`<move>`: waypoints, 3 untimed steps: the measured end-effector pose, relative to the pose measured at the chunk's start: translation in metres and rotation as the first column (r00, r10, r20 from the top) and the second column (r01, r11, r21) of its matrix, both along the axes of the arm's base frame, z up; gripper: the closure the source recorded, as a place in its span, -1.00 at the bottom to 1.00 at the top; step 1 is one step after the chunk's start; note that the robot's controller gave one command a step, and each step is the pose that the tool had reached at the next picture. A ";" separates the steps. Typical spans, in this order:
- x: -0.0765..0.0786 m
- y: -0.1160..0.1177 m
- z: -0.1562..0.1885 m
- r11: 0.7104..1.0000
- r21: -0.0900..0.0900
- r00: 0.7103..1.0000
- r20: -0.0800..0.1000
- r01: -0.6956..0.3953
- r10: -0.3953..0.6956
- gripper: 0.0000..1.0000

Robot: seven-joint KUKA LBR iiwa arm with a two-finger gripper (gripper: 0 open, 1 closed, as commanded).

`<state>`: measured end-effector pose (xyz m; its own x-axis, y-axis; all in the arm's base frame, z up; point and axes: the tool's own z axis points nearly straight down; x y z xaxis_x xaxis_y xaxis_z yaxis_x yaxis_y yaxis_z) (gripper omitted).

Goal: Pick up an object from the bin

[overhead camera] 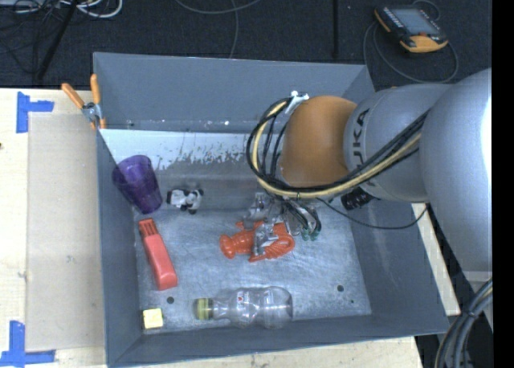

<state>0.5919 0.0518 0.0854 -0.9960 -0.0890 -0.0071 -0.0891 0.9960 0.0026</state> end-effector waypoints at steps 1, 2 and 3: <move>0.000 0.000 0.000 1.000 0.000 1.000 0.000 -0.001 0.001 1.00; 0.018 0.013 0.147 1.000 -0.002 1.000 -0.004 0.014 -0.014 1.00; 0.018 0.014 0.146 1.000 -0.003 1.000 -0.006 0.013 -0.013 1.00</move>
Offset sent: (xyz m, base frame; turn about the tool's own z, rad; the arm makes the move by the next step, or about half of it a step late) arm 0.0172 0.0133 0.1463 0.0162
